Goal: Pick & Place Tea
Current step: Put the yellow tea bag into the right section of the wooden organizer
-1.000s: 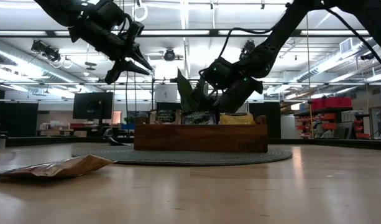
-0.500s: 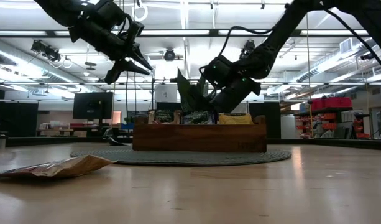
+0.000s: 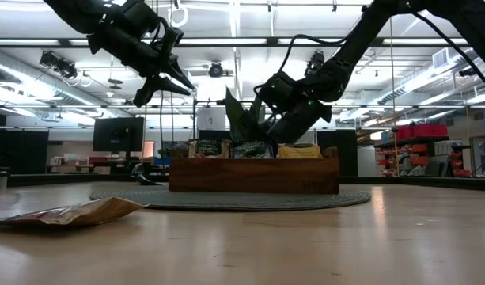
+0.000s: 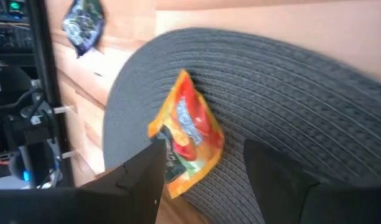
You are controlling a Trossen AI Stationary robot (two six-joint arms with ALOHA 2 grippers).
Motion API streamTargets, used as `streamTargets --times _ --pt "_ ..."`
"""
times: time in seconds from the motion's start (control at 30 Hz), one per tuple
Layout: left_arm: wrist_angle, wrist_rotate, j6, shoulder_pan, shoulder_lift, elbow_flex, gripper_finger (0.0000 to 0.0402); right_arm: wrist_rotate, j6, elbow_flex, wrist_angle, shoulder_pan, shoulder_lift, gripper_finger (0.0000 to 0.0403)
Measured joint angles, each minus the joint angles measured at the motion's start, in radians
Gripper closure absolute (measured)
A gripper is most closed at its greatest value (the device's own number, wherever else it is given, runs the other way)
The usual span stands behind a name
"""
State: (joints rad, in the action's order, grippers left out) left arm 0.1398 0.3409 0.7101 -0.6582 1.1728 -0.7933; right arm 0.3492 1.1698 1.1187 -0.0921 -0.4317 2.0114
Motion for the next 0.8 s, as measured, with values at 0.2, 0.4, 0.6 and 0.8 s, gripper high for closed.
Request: streamTargets --times 0.2,0.4,0.6,0.8 --pt "0.0 0.0 0.0 0.0 0.0 0.0 0.033 0.003 0.016 0.0 -0.021 0.009 0.0 0.0182" --pt "0.0 0.0 -0.015 0.0 0.0 0.0 0.033 -0.025 0.027 0.0 -0.02 0.014 0.0 0.0195" --pt "0.0 0.0 -0.016 0.0 0.0 0.0 0.033 -0.043 0.027 0.0 -0.02 0.014 0.0 0.0228" --pt "0.0 0.001 -0.015 0.001 0.0 0.0 0.033 -0.041 0.024 0.0 -0.035 0.021 0.0 0.0251"
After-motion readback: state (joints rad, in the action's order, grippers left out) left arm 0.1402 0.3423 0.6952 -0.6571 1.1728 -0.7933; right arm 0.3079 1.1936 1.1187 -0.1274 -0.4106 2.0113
